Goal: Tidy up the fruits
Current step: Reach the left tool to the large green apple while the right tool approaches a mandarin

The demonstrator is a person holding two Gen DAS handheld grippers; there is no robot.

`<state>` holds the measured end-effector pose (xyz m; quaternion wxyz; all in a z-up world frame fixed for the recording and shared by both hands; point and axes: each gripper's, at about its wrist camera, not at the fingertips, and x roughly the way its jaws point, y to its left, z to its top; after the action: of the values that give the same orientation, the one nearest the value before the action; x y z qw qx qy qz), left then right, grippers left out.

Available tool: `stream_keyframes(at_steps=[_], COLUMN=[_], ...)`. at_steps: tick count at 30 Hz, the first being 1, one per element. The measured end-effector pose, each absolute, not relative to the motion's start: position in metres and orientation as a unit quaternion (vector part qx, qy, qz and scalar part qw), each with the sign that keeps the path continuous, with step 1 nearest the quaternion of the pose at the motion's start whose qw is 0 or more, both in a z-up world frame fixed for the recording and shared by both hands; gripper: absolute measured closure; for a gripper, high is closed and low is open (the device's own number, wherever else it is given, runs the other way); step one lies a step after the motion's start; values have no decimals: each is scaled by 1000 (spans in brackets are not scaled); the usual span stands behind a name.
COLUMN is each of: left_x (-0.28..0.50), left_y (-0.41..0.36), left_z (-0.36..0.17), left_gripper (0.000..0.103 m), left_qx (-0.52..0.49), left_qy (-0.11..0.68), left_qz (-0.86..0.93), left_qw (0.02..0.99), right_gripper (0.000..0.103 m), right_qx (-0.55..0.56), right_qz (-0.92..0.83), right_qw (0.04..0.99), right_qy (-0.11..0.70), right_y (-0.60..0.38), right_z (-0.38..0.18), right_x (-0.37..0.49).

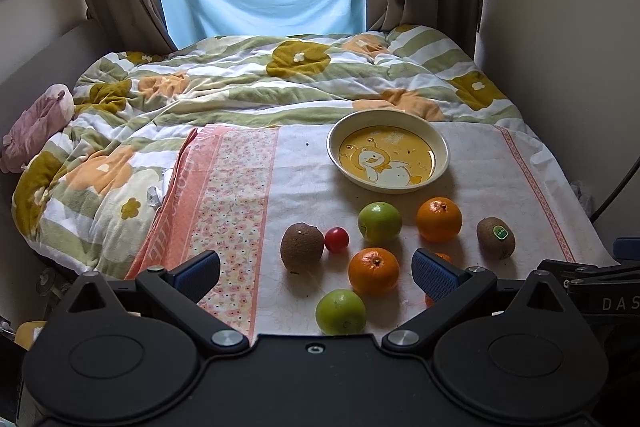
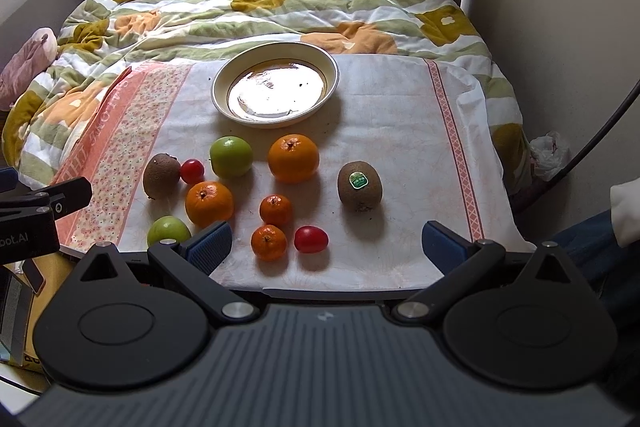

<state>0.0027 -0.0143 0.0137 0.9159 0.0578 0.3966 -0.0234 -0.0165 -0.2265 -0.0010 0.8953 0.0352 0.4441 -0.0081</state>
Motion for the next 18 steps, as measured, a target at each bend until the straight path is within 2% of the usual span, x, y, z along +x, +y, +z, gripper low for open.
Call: stream_keyframes(at_steps=[11, 18], left_x=[23, 43], left_y=[-8, -5], left_z=[-51, -97], left_gripper=[1, 13], left_qx=[101, 143], left_qy=[426, 449], left_qz=[-95, -161], left_qw=[894, 867], right_gripper=[0, 0], right_qx=[89, 123], right_qz=[-7, -36], right_qw=[884, 869], right_qy=[460, 477], right_y=[-223, -203], right_z=[-50, -86], right_x=[-10, 6])
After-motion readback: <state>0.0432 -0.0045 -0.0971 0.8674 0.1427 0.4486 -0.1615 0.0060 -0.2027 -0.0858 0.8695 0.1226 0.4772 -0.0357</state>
